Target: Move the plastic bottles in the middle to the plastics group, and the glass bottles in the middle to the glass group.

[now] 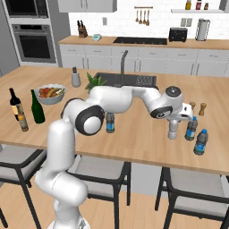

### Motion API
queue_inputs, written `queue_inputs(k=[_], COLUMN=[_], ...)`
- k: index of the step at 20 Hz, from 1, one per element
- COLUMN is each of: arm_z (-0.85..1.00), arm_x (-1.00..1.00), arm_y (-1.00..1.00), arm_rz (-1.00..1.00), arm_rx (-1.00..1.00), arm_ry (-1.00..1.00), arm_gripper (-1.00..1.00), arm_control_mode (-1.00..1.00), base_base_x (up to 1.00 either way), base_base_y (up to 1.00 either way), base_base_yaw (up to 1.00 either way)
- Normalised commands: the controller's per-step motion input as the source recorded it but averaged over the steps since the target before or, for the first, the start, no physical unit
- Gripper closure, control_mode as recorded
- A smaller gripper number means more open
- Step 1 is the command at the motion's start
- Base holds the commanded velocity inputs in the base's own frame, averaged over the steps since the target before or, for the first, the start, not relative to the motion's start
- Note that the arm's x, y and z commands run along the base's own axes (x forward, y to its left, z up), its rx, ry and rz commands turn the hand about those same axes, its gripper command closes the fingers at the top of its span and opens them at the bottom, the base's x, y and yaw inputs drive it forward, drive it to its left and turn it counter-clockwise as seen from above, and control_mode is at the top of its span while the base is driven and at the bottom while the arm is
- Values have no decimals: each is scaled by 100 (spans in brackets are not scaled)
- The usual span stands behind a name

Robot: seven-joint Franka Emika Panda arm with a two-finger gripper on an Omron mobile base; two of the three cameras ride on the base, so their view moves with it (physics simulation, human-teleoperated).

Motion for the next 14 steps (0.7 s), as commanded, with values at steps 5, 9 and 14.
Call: queue_inputs(k=[5, 9, 14], arm_z=[-42, -50, -15], arm_x=[0, 0, 6], arm_y=[0, 0, 0], arm_rz=[0, 0, 0], arm_rx=[4, 1, 0], arm_ry=[0, -1, -3], arm_gripper=[100, 100, 100], arm_control_mode=[-100, -100, -100], base_base_x=[0, 0, 0], base_base_y=[0, 0, 0], base_base_yaw=[0, 0, 0])
